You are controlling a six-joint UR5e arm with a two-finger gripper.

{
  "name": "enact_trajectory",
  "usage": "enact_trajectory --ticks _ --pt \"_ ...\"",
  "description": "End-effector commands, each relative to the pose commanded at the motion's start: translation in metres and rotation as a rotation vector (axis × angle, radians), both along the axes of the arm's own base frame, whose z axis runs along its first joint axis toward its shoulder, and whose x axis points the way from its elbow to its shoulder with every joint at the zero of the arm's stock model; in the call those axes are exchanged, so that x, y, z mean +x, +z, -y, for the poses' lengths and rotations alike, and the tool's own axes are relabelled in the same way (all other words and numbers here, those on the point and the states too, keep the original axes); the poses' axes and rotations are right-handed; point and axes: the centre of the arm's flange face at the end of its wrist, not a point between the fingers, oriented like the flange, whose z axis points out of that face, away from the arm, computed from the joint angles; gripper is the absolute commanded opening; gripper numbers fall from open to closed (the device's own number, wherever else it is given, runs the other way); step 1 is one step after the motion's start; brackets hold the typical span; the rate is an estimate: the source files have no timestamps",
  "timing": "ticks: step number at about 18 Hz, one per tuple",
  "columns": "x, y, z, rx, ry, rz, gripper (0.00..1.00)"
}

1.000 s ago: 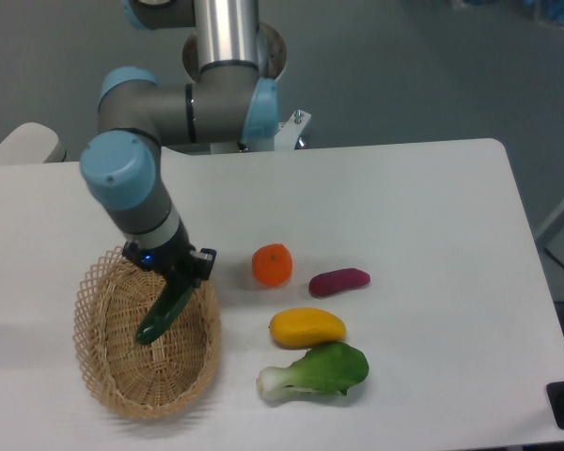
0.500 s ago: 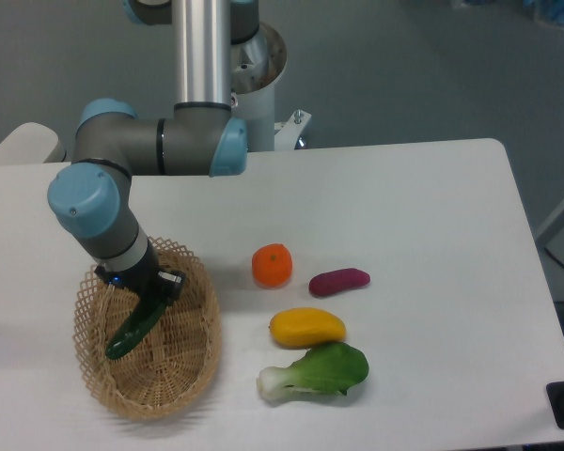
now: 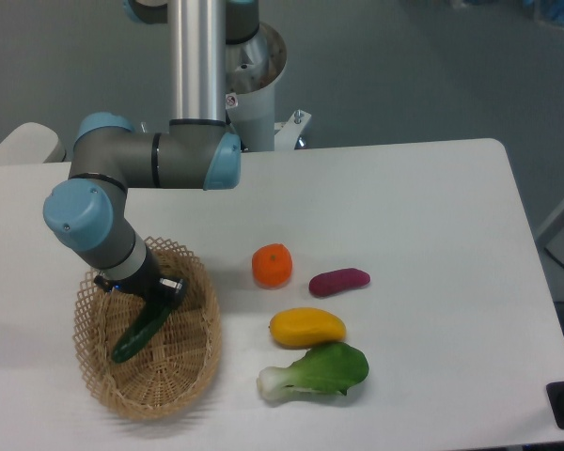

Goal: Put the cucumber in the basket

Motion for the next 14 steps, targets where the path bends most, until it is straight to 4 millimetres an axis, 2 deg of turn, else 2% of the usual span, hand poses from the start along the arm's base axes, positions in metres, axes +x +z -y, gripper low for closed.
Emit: enact_trajectory --ticks 3,8,9,14 --pt "-0.016 0.028 -0.014 0.038 -0.024 -0.034 1.00" --pt "-0.091 0.084 -0.020 0.113 -0.062 -0.083 1.00" --pt "-0.109 0.093 -0.018 0.116 -0.101 -0.087 1.00" --pt "-0.168 0.113 0.006 0.088 -0.332 -0.087 1.00"
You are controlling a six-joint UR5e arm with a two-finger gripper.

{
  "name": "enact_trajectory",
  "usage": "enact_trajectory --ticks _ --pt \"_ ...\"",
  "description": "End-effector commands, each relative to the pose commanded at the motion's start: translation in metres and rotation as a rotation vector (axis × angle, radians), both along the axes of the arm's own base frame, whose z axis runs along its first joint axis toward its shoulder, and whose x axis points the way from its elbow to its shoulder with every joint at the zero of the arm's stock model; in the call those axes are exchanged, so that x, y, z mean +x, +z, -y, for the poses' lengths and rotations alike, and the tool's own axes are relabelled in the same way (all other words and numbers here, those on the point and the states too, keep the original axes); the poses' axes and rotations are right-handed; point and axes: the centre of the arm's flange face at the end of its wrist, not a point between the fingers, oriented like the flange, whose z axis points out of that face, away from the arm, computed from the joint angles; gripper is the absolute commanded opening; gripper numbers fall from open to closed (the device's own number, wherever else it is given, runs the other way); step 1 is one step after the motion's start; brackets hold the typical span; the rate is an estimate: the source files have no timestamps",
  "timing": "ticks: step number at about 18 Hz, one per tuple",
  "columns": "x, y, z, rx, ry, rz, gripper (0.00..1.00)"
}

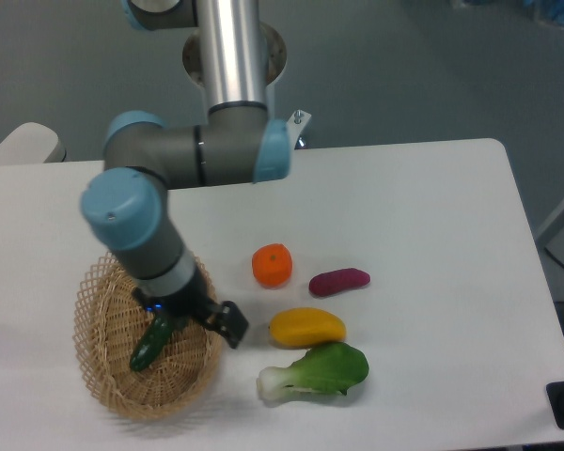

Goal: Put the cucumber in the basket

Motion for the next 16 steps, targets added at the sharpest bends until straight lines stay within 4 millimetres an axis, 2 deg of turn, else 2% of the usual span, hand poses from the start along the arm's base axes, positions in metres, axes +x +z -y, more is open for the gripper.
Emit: enact_trajectory --ticks 5,8,12,14,16 --pt "-0.074 0.020 0.040 -0.036 -0.203 -0.028 1.00" --pt "-0.106 0.022 0.063 -0.075 -0.329 -0.037 1.00" --pt "-0.120 0.034 0.080 -0.112 -0.509 -0.065 1.00" --pt "-0.128 0.034 0.086 -0.065 -0.519 -0.041 1.00" --pt "-0.127 0.039 0.090 -0.041 -0.519 -0.037 1.00"
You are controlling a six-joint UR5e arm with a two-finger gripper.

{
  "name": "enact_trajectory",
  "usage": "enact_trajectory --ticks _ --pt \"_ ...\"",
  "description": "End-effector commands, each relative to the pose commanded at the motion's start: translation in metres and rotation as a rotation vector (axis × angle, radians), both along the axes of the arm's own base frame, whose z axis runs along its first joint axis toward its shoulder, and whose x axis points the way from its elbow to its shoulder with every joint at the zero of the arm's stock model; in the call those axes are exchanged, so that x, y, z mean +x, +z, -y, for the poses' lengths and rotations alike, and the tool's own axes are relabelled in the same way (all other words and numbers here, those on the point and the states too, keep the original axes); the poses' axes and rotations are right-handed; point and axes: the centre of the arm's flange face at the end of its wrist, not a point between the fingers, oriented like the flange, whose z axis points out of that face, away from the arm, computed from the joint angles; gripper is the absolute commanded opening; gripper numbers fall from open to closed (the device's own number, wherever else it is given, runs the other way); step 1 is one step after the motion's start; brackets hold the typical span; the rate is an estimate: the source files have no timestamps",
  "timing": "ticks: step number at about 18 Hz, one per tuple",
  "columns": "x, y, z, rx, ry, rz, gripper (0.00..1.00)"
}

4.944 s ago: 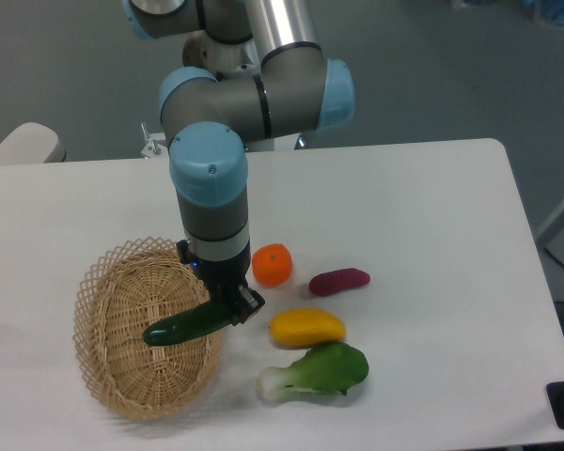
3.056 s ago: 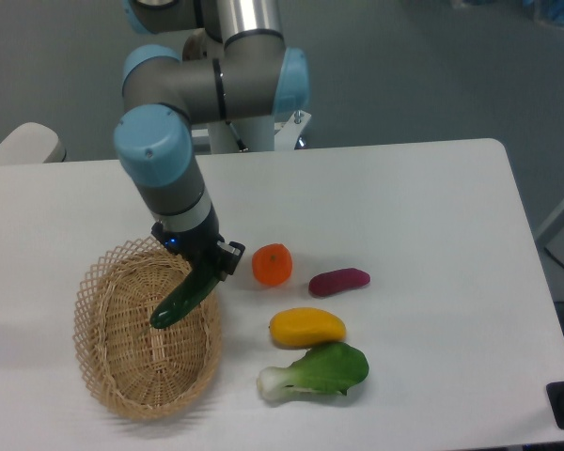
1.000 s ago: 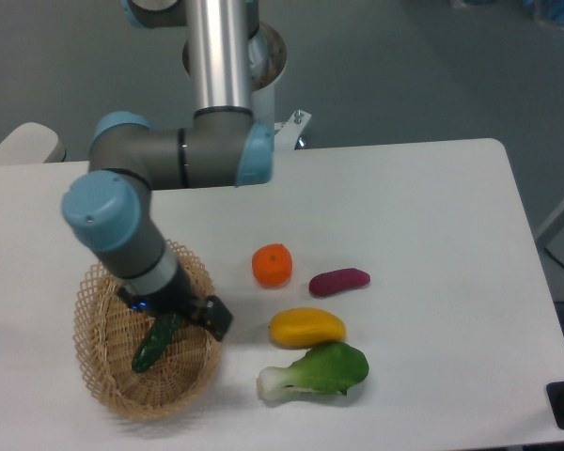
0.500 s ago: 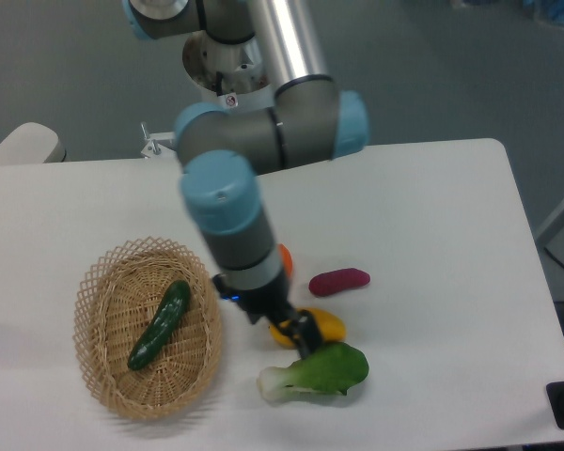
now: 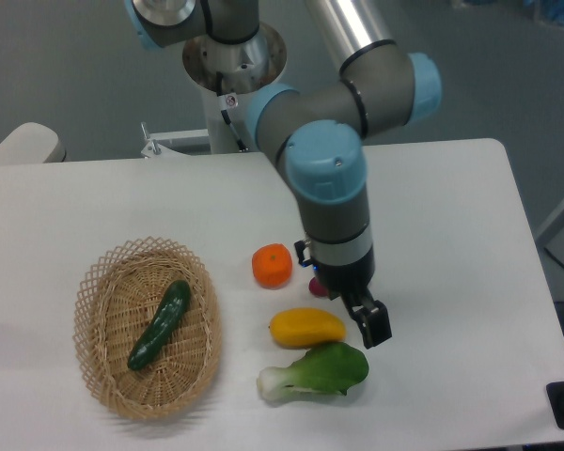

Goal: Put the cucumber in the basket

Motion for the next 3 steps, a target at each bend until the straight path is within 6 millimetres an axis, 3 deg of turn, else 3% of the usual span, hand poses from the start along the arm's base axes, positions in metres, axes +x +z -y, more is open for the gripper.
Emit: enact_trajectory --ticks 3 --pt "0.0005 0.0023 0.0030 0.002 0.003 -0.002 1.00"
